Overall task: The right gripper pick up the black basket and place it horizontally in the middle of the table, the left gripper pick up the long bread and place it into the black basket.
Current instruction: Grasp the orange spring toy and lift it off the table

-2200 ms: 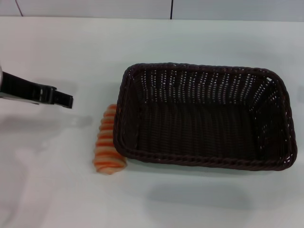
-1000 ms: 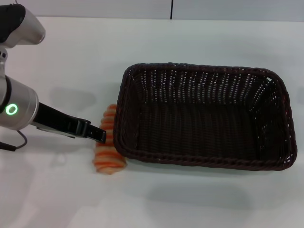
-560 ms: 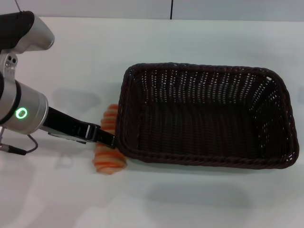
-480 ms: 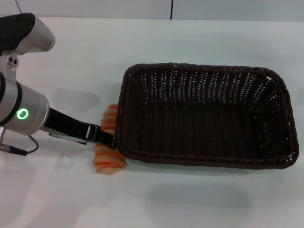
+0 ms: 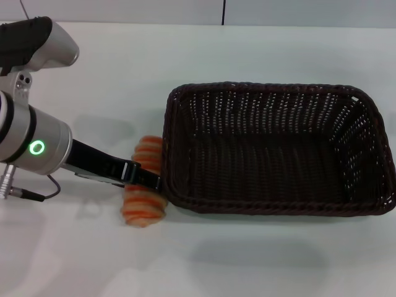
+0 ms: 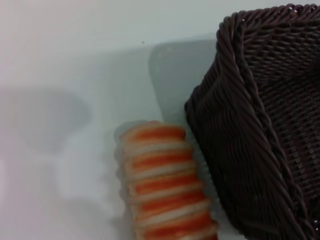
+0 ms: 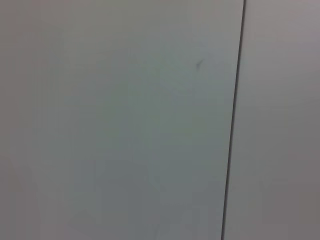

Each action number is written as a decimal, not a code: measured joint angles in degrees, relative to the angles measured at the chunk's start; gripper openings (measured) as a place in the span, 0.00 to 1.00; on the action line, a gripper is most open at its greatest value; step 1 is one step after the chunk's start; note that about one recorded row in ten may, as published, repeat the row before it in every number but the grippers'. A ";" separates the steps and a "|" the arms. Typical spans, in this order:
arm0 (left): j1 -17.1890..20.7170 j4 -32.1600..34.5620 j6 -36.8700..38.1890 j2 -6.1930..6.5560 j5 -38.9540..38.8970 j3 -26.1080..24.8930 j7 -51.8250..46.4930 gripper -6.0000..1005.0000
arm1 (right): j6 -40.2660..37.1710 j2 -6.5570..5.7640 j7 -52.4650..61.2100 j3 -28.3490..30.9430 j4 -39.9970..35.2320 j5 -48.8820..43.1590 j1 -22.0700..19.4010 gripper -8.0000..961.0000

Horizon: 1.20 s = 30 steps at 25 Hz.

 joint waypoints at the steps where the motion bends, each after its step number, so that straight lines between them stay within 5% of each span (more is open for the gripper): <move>1: 0.10 0.00 0.11 0.05 -0.01 -0.10 0.02 0.78 | -0.01 0.00 0.00 0.02 -0.03 0.00 0.00 0.41; 30: 0.65 4.98 3.19 -0.09 -0.47 -0.66 3.08 0.77 | -0.18 0.36 0.00 -0.03 -0.32 0.01 -0.09 0.41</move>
